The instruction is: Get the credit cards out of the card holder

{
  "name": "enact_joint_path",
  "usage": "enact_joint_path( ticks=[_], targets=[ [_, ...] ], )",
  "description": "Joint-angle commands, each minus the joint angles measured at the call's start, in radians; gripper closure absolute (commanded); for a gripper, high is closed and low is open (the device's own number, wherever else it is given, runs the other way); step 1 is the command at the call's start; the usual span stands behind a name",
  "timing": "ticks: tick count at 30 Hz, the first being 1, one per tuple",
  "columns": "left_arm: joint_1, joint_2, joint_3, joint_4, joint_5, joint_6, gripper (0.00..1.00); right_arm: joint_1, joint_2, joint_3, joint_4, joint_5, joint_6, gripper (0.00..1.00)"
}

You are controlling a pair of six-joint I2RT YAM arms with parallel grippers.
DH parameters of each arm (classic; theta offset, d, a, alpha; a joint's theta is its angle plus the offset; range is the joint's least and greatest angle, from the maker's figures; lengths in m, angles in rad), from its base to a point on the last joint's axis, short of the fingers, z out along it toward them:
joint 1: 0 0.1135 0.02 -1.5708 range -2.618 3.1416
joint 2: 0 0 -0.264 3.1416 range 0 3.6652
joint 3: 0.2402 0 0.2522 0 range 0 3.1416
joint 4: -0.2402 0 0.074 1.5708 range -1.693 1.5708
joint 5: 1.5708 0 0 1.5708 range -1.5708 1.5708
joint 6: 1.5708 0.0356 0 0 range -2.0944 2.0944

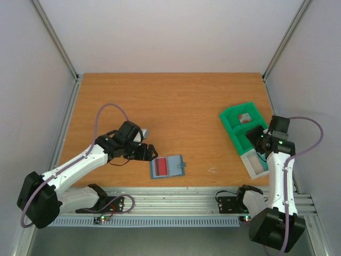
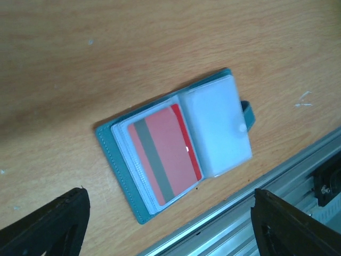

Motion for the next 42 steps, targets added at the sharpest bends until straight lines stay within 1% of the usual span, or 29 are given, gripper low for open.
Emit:
enact_joint_path(
  ticks=[1, 4, 7, 8, 12, 16, 20, 25, 29, 33, 36, 42],
  targets=[
    [0.004, -0.009, -0.088, 0.167, 0.010, -0.055, 0.21, 0.164, -0.004, -0.008, -0.036, -0.071, 0.029, 0.57],
    [0.003, 0.010, -0.145, 0.271, 0.053, -0.080, 0.32, 0.300, -0.005, -0.035, -0.013, -0.082, 0.053, 0.58],
    [0.004, 0.040, -0.189, 0.352, 0.073, -0.109, 0.37, 0.411, 0.002, -0.065, 0.028, -0.117, 0.068, 0.60],
    [0.004, 0.054, -0.195, 0.376, 0.079, -0.118, 0.38, 0.463, 0.006, -0.069, 0.038, -0.119, 0.071, 0.60],
    [0.003, 0.114, -0.212, 0.445, 0.108, -0.140, 0.44, 0.594, 0.035, -0.075, 0.087, -0.115, 0.072, 0.60],
    [0.003, 0.162, -0.212, 0.478, 0.117, -0.152, 0.52, 0.735, 0.088, -0.068, 0.146, -0.106, 0.091, 0.60],
    [0.004, 0.185, -0.228, 0.502, 0.114, -0.160, 0.68, 0.882, 0.152, -0.067, 0.248, -0.102, 0.133, 0.61],
    [0.003, 0.200, -0.254, 0.523, 0.112, -0.170, 0.80, 1.041, 0.289, -0.045, 0.375, -0.101, 0.167, 0.63],
    [0.005, 0.215, -0.277, 0.561, 0.136, -0.180, 0.88, 1.132, 0.404, -0.020, 0.462, -0.114, 0.180, 0.63],
    [0.003, 0.221, -0.289, 0.579, 0.149, -0.179, 0.94, 1.174, 0.522, 0.001, 0.556, -0.157, 0.203, 0.67],
    [0.004, 0.228, -0.301, 0.590, 0.155, -0.175, 0.95, 1.186, 0.573, 0.004, 0.605, -0.171, 0.204, 0.70],
    [0.003, 0.255, -0.313, 0.609, 0.154, -0.171, 0.97, 1.188, 0.673, 0.003, 0.705, -0.266, 0.211, 0.75]
  ],
)
